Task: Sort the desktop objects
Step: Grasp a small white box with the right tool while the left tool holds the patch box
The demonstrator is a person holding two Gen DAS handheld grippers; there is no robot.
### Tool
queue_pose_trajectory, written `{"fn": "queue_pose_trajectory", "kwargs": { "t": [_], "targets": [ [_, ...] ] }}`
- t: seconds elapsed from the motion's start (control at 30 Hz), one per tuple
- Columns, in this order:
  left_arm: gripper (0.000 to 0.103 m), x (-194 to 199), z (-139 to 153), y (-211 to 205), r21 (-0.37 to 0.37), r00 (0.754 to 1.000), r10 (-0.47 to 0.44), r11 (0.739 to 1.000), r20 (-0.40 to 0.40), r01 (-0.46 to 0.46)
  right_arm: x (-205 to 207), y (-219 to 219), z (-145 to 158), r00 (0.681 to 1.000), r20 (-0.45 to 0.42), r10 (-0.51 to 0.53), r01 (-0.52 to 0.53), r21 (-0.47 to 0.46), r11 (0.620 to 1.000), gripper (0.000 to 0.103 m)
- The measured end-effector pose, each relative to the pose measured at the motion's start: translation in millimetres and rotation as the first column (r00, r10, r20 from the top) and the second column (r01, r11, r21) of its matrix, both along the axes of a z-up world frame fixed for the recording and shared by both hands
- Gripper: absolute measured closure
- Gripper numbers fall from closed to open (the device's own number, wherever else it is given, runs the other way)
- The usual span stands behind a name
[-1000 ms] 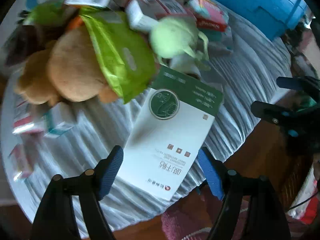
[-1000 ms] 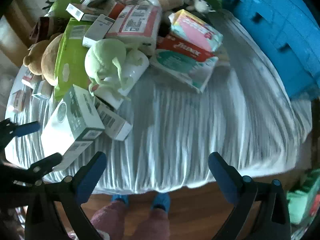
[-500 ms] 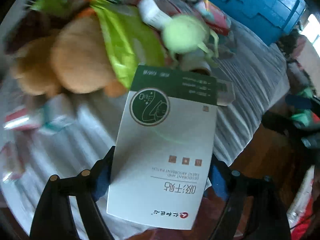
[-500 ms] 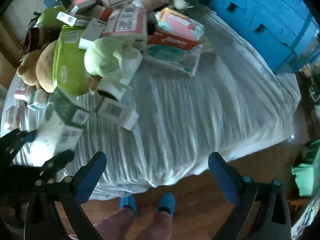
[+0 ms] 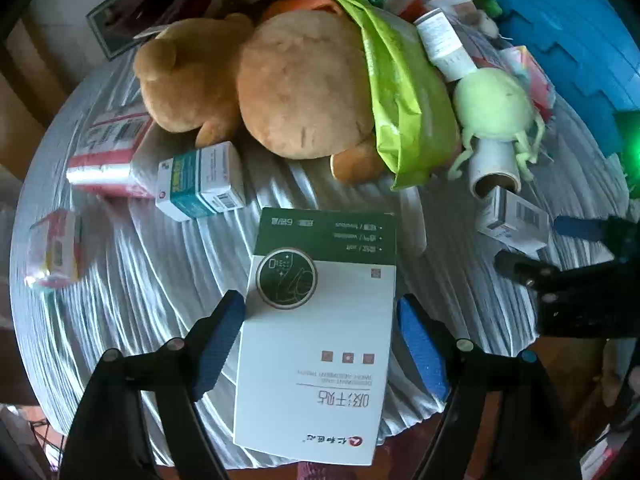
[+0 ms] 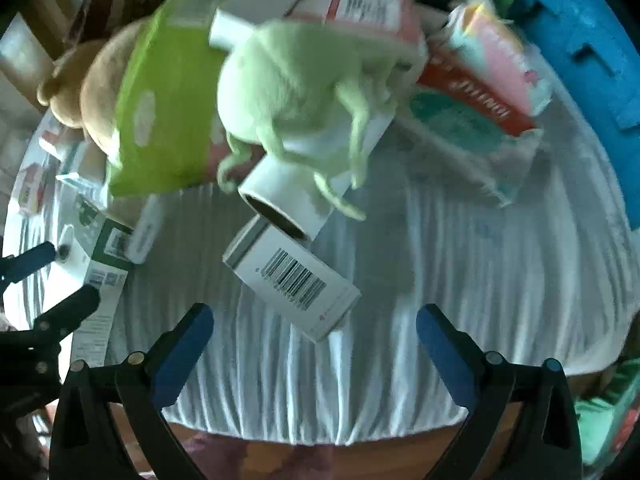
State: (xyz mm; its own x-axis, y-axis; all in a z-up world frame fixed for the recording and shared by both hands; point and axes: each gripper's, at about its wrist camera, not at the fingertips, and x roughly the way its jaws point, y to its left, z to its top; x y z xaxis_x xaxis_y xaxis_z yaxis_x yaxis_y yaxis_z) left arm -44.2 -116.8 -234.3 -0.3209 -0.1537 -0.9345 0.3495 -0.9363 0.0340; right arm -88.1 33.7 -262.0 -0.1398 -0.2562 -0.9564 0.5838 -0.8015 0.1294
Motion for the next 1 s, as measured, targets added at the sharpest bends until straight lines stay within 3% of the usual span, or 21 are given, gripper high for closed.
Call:
{"fn": "queue_pose_trajectory", "kwargs": {
  "t": [0.07,0.23,0.3,0.43,0.5,0.53,0.57,0.6,0.77,0.8,0.83,0.87,1.0],
  "targets": [
    [0.024,0,-7,-2,0.032,0.999,0.016,0.999,0.039,-0.017,-2,1,-11,0.999,0.035,-0.001,0.001,0.0,1.0,0.0],
    [0.022,3,-34,-13,0.119,0.99,0.056,0.99,0.132,-0.072,2,4,-13,0.999,-0.021,0.033,-0.033,0.017,0.999,0.0],
    [0.019,1,-35,-10,0.093,0.991,0.049,0.994,0.125,-0.061,4,5,-14,0.998,-0.049,0.038,-0.036,0.028,0.999,0.0],
    [0.0,-4,-43,-3,0.075,0.99,0.036,0.996,0.133,-0.047,10,9,-14,0.996,-0.081,0.034,-0.033,0.012,0.999,0.0],
    [0.0,-2,-43,-4,0.066,0.992,0.049,0.996,0.114,-0.057,9,10,-13,0.996,-0.068,0.051,-0.05,0.018,0.999,0.0],
    [0.0,-1,-43,-3,0.059,0.993,0.046,0.997,0.105,-0.052,9,11,-13,0.997,-0.05,0.053,-0.052,0.026,0.998,0.003],
    [0.0,0,-43,-4,0.056,0.994,0.043,0.997,0.096,-0.049,9,14,-9,0.998,-0.044,0.043,-0.043,0.007,0.999,0.015],
    [0.0,1,-43,-4,0.053,0.995,0.043,0.997,0.089,-0.048,9,17,-3,0.999,-0.042,0.035,-0.036,-0.028,0.999,0.021],
    [0.001,0,-44,-10,0.055,0.993,0.075,0.995,0.088,-0.08,12,15,10,0.997,-0.063,0.049,-0.055,-0.089,0.995,0.041],
    [0.01,1,-42,-11,0.05,0.993,0.086,0.995,0.081,-0.09,14,12,9,0.996,-0.064,0.06,-0.065,-0.086,0.994,0.045],
    [0.026,2,-39,-11,0.044,0.993,0.093,0.994,0.066,-0.096,15,9,7,0.996,-0.059,0.069,-0.074,-0.081,0.994,0.054],
    [0.026,3,-35,-12,0.044,0.994,0.094,0.994,0.062,-0.096,18,6,4,0.995,-0.054,0.08,-0.083,-0.07,0.994,0.059],
    [0.026,8,-27,-13,0.008,0.995,0.096,0.995,0.039,-0.097,29,6,7,0.993,-0.088,0.084,-0.089,-0.057,0.994,0.063]
  ]
}}
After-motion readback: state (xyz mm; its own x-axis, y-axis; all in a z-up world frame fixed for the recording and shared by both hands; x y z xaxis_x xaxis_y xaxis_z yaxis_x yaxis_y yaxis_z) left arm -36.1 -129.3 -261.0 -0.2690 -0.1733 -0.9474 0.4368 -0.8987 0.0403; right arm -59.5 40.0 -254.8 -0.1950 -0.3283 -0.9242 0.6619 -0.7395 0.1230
